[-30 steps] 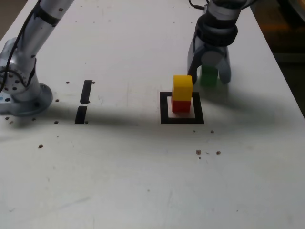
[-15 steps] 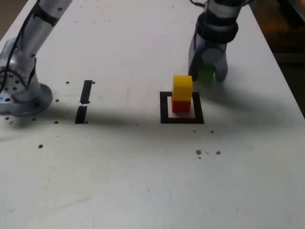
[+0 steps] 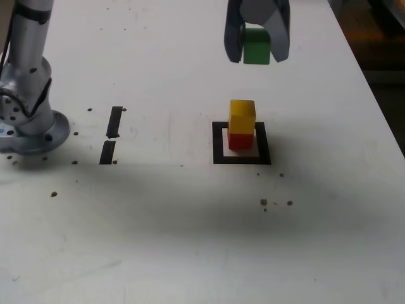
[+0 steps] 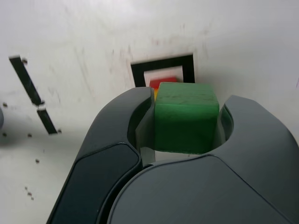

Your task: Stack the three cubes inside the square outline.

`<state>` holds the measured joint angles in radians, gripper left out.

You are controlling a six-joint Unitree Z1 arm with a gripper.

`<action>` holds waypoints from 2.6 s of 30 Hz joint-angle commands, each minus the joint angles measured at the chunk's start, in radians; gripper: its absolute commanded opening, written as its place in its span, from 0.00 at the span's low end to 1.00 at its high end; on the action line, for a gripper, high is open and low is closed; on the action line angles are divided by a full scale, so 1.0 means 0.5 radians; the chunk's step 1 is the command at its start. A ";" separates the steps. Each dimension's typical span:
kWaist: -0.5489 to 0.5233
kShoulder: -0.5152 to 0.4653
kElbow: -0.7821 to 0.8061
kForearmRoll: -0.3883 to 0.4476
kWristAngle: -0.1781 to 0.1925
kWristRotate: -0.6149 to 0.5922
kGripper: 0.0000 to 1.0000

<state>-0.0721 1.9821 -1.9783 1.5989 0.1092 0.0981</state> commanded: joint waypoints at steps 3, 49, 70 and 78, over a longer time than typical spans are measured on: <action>-0.123 -0.068 0.042 0.056 -0.051 -0.117 0.18; -0.169 0.096 0.349 -0.206 -0.043 -0.436 0.22; -0.153 0.098 0.449 -0.313 -0.077 -0.400 0.49; -0.153 0.048 0.423 -0.286 -0.129 -0.397 1.00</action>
<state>-0.1500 2.0213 -1.7610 1.4508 0.0500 -0.1005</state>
